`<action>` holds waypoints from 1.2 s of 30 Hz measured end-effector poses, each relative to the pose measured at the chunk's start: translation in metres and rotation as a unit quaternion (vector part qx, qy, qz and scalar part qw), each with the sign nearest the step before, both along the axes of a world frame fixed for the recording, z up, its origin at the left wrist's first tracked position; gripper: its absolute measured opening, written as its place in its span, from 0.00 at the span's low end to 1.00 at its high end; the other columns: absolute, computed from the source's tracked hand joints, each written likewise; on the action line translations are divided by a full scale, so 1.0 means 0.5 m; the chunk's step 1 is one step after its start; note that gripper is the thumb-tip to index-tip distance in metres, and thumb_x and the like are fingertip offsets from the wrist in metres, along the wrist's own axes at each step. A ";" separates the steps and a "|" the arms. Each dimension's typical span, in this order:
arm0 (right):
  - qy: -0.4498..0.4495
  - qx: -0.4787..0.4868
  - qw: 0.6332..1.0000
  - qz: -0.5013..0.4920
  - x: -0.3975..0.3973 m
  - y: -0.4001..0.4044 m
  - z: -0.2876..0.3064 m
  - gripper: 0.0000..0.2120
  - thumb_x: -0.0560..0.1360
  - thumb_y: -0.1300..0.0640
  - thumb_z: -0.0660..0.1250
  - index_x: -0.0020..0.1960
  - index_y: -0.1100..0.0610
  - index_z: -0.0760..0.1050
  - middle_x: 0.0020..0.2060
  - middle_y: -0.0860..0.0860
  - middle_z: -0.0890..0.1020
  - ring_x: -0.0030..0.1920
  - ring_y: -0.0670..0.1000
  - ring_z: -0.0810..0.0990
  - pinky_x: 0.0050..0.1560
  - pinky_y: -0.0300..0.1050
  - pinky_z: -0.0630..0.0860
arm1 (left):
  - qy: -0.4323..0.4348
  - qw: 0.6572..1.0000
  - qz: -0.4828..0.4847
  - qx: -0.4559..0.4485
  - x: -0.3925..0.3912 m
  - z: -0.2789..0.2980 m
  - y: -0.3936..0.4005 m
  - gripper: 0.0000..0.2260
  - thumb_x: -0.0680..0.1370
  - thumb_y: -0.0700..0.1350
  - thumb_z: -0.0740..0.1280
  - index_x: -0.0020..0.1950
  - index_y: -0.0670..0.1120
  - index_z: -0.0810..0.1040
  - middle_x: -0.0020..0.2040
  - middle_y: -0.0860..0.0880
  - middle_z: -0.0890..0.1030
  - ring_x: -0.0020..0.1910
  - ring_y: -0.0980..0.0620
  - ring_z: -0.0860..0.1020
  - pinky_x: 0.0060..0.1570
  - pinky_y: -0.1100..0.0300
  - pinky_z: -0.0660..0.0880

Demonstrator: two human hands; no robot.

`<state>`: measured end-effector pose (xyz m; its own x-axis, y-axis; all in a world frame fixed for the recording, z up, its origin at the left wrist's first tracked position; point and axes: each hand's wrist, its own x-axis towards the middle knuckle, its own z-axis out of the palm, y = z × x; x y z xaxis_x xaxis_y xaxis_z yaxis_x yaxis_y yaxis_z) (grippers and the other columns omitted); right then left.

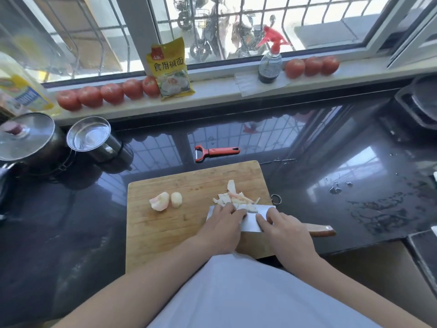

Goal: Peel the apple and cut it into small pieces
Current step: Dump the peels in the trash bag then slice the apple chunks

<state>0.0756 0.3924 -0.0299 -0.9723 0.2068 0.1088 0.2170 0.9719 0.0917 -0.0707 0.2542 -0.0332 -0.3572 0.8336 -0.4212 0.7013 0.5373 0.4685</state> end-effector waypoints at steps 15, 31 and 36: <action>0.042 0.025 0.996 0.069 0.001 -0.003 -0.030 0.17 0.71 0.64 0.55 0.51 0.55 0.79 0.35 0.51 0.72 0.27 0.53 0.69 0.26 0.46 0.63 | 0.005 0.996 -0.011 0.093 -0.004 -0.011 0.019 0.13 0.81 0.40 0.60 0.62 0.46 0.80 0.57 0.47 0.77 0.56 0.45 0.73 0.56 0.49 0.72; 0.085 0.045 0.995 0.031 0.015 -0.011 -0.036 0.14 0.68 0.67 0.60 0.48 0.55 0.78 0.35 0.51 0.72 0.27 0.53 0.65 0.27 0.47 0.62 | -0.043 0.986 0.160 -0.034 -0.056 0.035 -0.018 0.14 0.75 0.34 0.59 0.44 0.51 0.80 0.54 0.48 0.81 0.55 0.45 0.78 0.56 0.50 0.77; 0.079 0.049 0.995 0.031 0.012 -0.009 -0.039 0.12 0.67 0.67 0.62 0.46 0.55 0.77 0.35 0.51 0.71 0.27 0.53 0.64 0.26 0.47 0.62 | -0.051 0.989 0.133 -0.029 -0.074 0.005 0.002 0.14 0.77 0.35 0.59 0.51 0.47 0.81 0.56 0.46 0.79 0.58 0.43 0.77 0.58 0.48 0.75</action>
<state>0.0817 0.3877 -0.0496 -0.9522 0.1276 0.2774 0.1756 0.9721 0.1557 -0.1076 0.2551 -0.0307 -0.5131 0.6893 -0.5114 0.4824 0.7244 0.4924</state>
